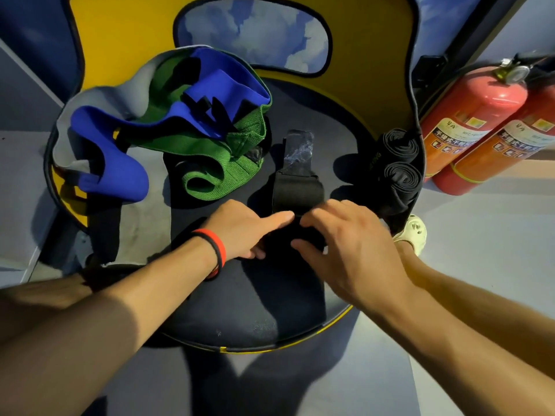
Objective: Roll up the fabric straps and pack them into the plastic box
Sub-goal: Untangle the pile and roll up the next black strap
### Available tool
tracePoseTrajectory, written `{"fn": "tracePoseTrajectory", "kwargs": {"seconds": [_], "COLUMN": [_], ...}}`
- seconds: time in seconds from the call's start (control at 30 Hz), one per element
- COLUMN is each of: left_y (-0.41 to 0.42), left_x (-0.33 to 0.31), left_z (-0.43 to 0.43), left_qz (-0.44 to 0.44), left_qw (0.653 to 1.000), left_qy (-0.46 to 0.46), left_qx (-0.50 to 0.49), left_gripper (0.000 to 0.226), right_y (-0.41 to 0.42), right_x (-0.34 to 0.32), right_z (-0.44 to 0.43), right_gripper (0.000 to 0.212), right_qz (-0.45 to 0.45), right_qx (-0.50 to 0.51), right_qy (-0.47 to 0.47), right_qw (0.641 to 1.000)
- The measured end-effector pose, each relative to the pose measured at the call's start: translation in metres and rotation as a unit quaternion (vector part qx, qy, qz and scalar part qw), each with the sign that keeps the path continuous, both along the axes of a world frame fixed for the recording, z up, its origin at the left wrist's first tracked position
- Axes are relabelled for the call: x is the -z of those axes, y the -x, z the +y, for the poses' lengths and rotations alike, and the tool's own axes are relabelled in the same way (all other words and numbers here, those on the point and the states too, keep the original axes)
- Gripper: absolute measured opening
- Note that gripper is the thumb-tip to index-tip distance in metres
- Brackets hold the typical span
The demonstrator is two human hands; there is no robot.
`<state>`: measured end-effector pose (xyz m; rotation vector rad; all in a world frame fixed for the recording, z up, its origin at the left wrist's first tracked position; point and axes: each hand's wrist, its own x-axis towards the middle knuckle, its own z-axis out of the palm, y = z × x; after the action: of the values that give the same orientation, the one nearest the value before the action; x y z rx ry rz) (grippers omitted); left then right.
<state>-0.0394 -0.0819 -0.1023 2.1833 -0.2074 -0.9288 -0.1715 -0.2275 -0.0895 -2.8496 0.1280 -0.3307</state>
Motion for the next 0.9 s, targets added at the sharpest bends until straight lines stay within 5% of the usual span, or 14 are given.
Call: {"fn": "tracePoseTrajectory", "kwargs": {"seconds": [0.17, 0.43, 0.67, 0.9], "left_y": [-0.011, -0.022, -0.025, -0.021], "left_x": [0.005, 0.0, 0.004, 0.011], "left_z": [-0.005, -0.004, -0.009, -0.017], "left_qz": [0.004, -0.003, 0.0, 0.032], "left_qw": [0.998, 0.999, 0.996, 0.984], "left_qy": [0.037, -0.039, 0.074, 0.154], "left_qx": [-0.045, 0.032, -0.051, -0.084], "left_gripper": [0.066, 0.067, 0.061, 0.02], "right_y": [0.004, -0.008, -0.003, -0.002], "right_x": [0.012, 0.018, 0.0, -0.009], "right_z": [0.002, 0.0, -0.011, -0.013], "right_gripper": [0.057, 0.039, 0.059, 0.056], "right_qz": [0.045, 0.005, 0.11, 0.193], "right_qx": [-0.026, -0.007, -0.093, -0.12], "right_qy": [0.067, 0.083, 0.066, 0.047], "right_qw": [0.996, 0.997, 0.987, 0.973]}}
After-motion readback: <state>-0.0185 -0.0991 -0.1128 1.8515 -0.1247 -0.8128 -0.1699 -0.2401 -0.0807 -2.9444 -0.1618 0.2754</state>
